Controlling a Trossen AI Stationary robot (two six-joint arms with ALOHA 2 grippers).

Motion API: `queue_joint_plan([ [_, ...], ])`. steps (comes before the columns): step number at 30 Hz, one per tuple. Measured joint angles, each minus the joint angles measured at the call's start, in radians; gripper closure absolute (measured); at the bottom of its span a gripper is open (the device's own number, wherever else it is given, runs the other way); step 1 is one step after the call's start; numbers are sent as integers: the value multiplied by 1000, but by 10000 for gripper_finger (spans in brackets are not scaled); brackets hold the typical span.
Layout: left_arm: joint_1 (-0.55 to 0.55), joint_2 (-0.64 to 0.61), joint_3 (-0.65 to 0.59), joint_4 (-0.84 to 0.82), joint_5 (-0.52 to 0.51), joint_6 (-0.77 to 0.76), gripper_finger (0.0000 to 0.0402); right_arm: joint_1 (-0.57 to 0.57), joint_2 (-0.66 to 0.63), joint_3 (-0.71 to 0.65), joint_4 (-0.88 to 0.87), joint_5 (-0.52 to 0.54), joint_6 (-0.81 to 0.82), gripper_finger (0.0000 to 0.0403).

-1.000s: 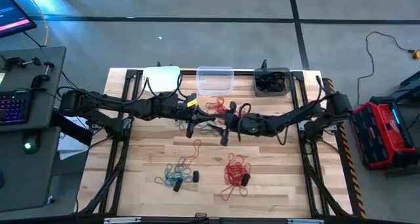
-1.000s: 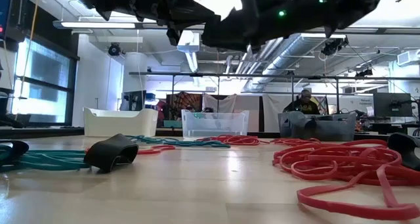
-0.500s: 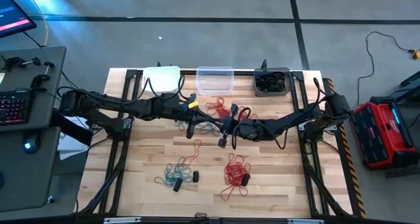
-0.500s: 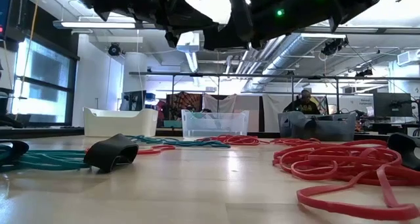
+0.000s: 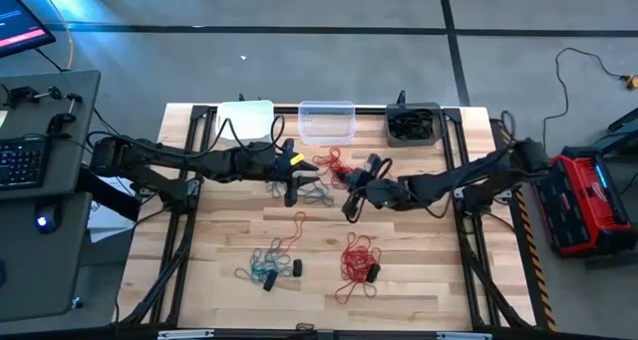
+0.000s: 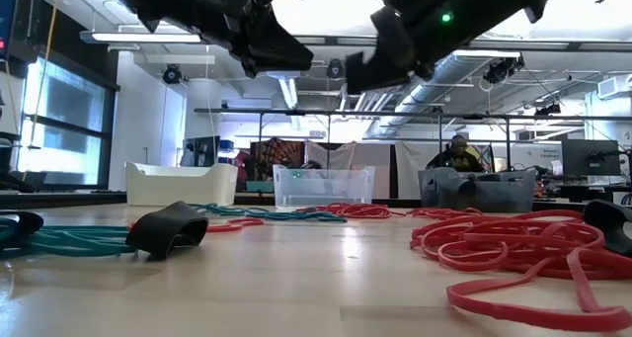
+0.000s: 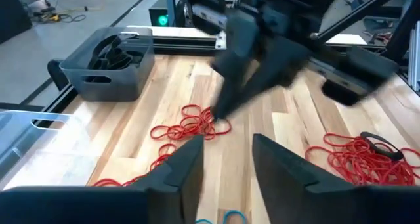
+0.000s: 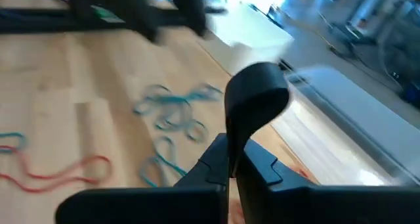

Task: Sort rubber bands into baskets
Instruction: Put the black rubber band into the black bin

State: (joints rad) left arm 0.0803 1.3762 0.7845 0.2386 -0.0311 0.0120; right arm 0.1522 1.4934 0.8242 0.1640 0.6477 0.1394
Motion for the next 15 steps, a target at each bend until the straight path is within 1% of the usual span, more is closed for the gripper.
queue_joint_plan([
  [3, 0, 0, -2, 3, 0, 0, 257, -48, -78, 0, -188, 52, 123, 402],
  [7, 0, -1, -32, 29, 13, 0, 243, -162, -186, 0, -475, 90, 286, 402],
  [11, -1, -1, -82, 109, 30, -23, 241, -342, -275, 0, -734, 90, 421, 402],
  [13, -2, 0, -110, 152, 35, -34, 241, -447, -301, 0, -818, 82, 459, 402],
  [15, -2, 0, -129, 187, 41, -37, 241, -551, -310, 0, -862, 57, 463, 402],
])
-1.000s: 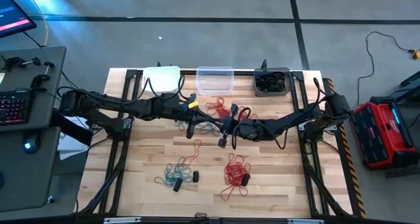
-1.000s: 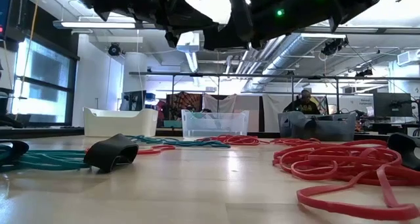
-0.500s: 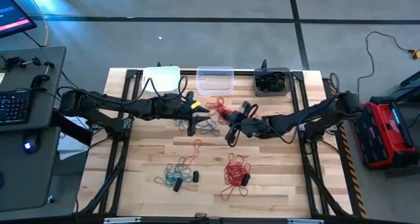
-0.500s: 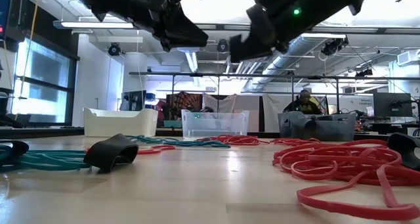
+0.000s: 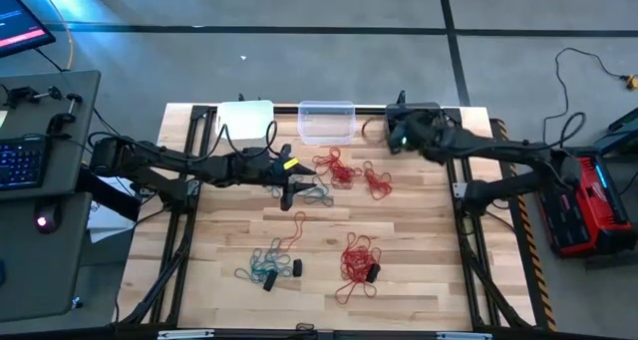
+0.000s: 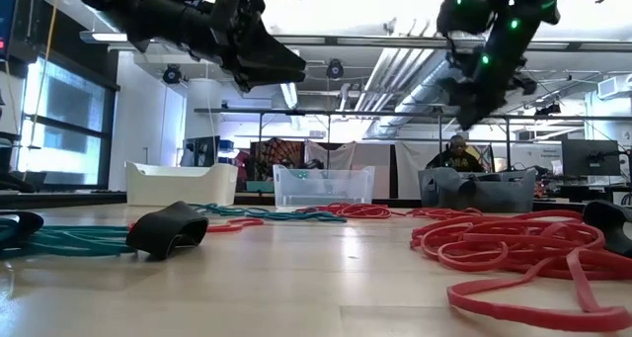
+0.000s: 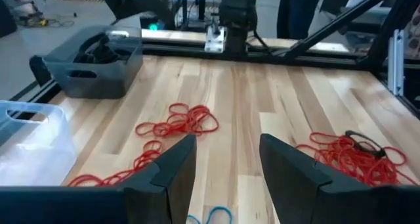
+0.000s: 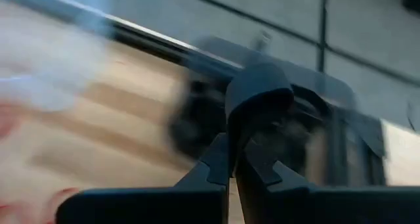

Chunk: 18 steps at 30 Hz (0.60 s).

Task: Sort rubber bands into baskets
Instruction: Put the black rubber band into the black bin

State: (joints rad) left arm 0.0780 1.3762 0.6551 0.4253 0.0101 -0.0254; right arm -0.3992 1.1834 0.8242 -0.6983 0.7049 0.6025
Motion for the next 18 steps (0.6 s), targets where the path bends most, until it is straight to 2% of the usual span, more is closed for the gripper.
queue_joint_plan([
  [5, 0, 0, -23, 16, 0, 2, 241, -239, 18, -2, -16, -98, -54, 403],
  [10, 0, 0, -23, 14, 8, 2, 241, -416, 64, -2, -16, -226, -113, 402],
  [14, 0, 0, -23, -2, 8, 3, 241, -492, 123, -2, -4, -276, -131, 389],
  [18, 0, 0, -22, -21, 8, 1, 241, -502, 172, -2, 35, -286, -165, 357],
])
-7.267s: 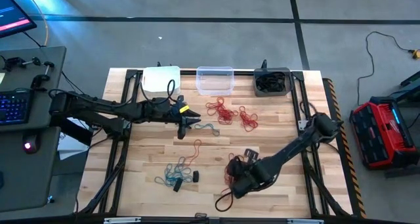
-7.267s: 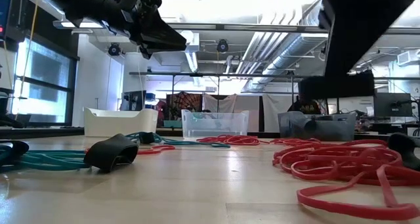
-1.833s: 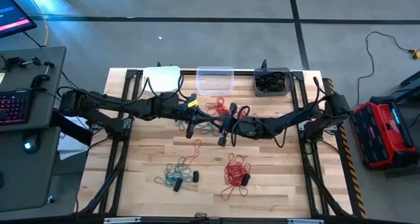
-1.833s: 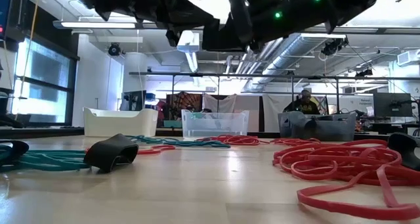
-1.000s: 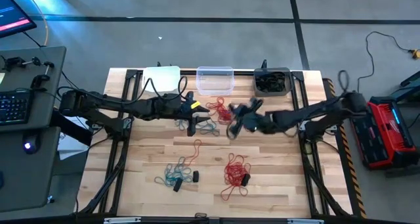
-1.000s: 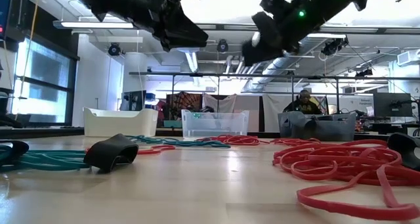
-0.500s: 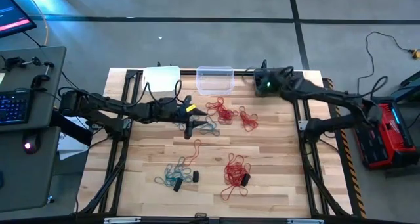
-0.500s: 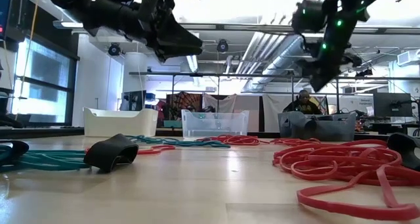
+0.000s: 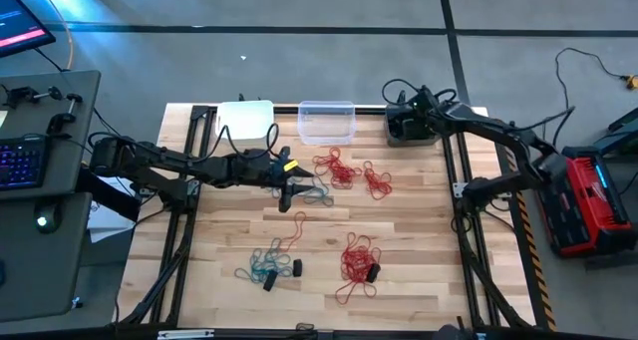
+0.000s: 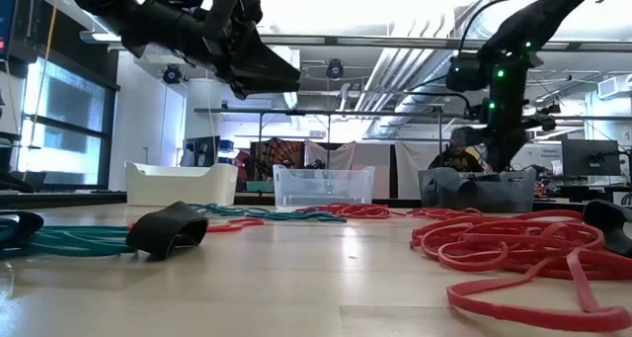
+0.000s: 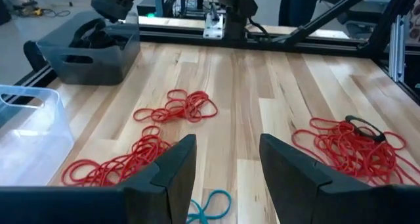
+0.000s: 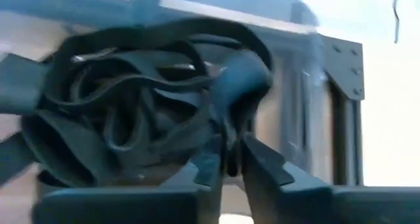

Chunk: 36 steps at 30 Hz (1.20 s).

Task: Sort rubber bands into baskets
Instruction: Put the black rubber band into the black bin

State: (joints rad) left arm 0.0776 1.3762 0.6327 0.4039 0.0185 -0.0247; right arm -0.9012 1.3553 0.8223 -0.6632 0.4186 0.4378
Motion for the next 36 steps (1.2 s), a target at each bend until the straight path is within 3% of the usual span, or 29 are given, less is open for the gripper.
queue_joint_plan([
  [8, -12, 0, 0, -46, 35, 9, 241, -3, 19, 1, 31, 19, -21, 270],
  [13, -42, 0, 0, -49, 82, 39, 241, -1, 19, 1, 17, 16, -55, 244],
  [20, -110, 0, 0, -110, 136, 154, 241, 41, -60, 9, 30, -313, -154, 278],
  [27, -202, 0, 1, -239, 193, 194, 241, 250, -157, -11, 47, -358, -178, 301],
  [36, -366, 32, 2, -260, 163, 265, 241, 572, -166, -46, 216, -249, -96, 299],
])
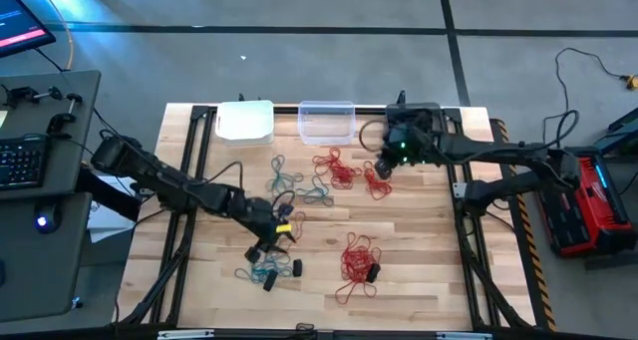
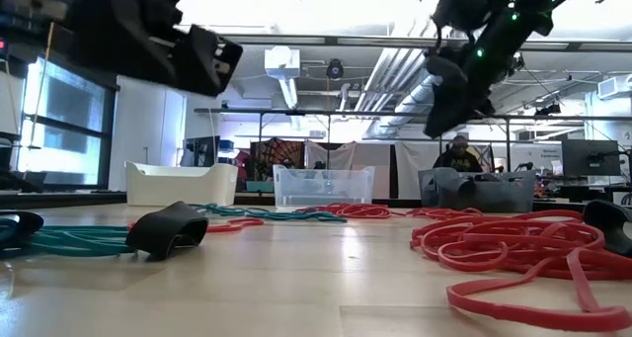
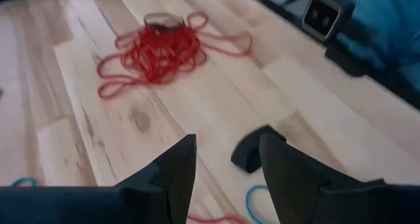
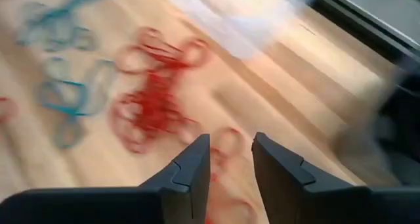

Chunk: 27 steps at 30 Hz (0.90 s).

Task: Sort rubber bands into baskets
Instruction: Put the black rubber band into the black bin

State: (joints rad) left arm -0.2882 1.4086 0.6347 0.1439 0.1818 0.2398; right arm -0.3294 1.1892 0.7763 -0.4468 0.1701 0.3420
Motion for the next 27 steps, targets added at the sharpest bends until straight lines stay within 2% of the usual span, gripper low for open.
queue_joint_plan([
  [3, -29, 54, 0, 14, -42, -2, 241, 81, 0, -6, 70, 25, -2, 299],
  [9, -37, 181, 0, 115, -43, -36, 241, 165, 0, -6, 132, 92, -8, 299],
  [13, -38, 238, 0, 170, -34, -37, 241, 180, 0, -6, 132, 119, -10, 299],
  [22, -71, 370, 52, 176, -4, -29, 241, 180, 0, -7, 146, 153, -36, 299],
  [27, -67, 391, 79, 183, -3, -28, 262, 180, 0, -7, 146, 163, -37, 299],
])
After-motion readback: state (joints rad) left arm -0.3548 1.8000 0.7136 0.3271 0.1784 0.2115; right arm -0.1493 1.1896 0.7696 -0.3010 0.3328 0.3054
